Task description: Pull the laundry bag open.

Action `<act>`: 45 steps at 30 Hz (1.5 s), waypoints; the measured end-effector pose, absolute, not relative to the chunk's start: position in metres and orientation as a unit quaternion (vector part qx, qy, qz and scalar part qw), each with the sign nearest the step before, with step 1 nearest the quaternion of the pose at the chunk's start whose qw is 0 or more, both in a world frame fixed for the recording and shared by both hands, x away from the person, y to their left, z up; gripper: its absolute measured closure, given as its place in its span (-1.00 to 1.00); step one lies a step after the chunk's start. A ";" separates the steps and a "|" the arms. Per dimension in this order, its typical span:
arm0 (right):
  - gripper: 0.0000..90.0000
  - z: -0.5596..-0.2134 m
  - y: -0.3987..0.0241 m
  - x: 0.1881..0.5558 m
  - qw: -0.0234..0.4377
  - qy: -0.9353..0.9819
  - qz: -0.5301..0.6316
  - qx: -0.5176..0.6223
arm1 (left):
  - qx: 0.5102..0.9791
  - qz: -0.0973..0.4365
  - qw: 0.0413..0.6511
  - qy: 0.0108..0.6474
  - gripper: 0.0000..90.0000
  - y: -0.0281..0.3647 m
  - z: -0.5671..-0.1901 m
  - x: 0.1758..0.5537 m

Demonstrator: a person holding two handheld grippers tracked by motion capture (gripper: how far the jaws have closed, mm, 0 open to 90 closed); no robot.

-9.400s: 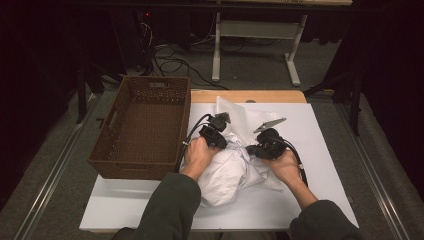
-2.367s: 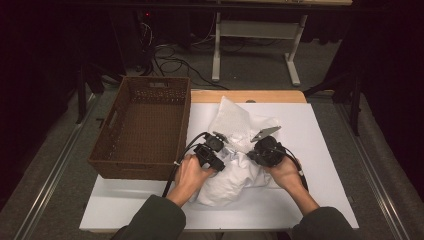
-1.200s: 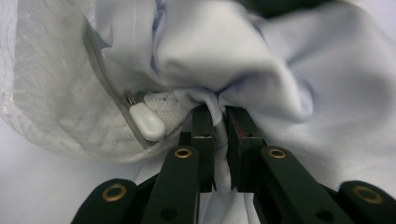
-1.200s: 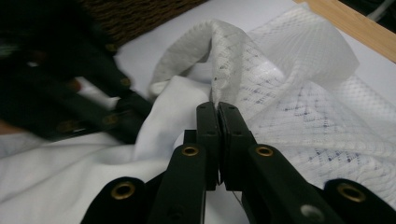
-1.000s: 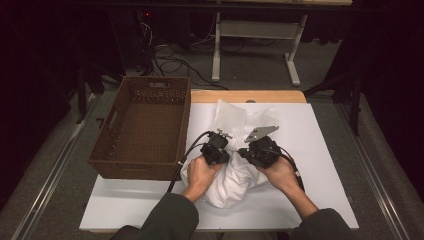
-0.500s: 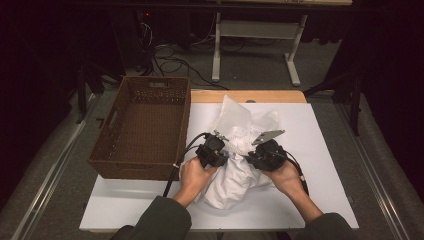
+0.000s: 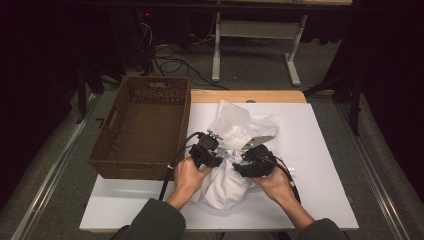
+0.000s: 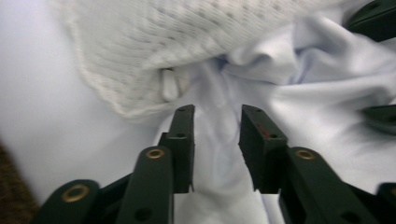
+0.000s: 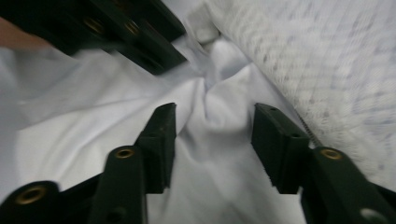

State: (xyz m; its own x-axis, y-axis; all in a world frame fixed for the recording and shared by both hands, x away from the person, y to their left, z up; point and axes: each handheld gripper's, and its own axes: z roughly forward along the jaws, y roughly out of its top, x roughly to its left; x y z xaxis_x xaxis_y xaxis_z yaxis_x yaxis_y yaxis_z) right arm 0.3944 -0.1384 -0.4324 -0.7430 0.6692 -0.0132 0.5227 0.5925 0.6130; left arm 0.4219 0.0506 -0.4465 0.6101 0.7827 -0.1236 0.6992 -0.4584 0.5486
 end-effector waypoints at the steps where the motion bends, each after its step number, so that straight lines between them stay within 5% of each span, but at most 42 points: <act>1: 0.06 -0.437 -0.137 0.398 0.119 0.885 0.290 0.344 | 0.850 0.080 0.280 0.439 0.39 0.051 -0.445 0.423; 13: 0.15 -0.468 -0.151 0.408 0.133 0.894 0.249 0.348 | 0.852 0.119 0.209 0.465 0.07 0.029 -0.449 0.464; 16: 0.28 -0.469 -0.159 0.410 0.137 0.892 0.247 0.354 | 0.849 0.093 0.217 0.473 0.22 0.026 -0.454 0.470; 21: 0.83 -0.468 -0.172 0.418 0.131 0.892 0.241 0.359 | 0.856 0.086 0.232 0.454 0.82 0.025 -0.455 0.464; 34: 0.46 -0.446 -0.149 0.406 0.165 0.896 0.254 0.325 | 0.855 0.061 0.275 0.435 0.84 0.041 -0.460 0.438; 40: 0.90 -0.445 -0.130 0.415 0.179 0.894 0.255 0.323 | 0.847 0.043 0.306 0.433 0.85 0.055 -0.460 0.430; 45: 0.96 -0.448 -0.116 0.426 0.193 0.893 0.236 0.331 | 0.845 0.037 0.320 0.426 0.85 0.062 -0.462 0.425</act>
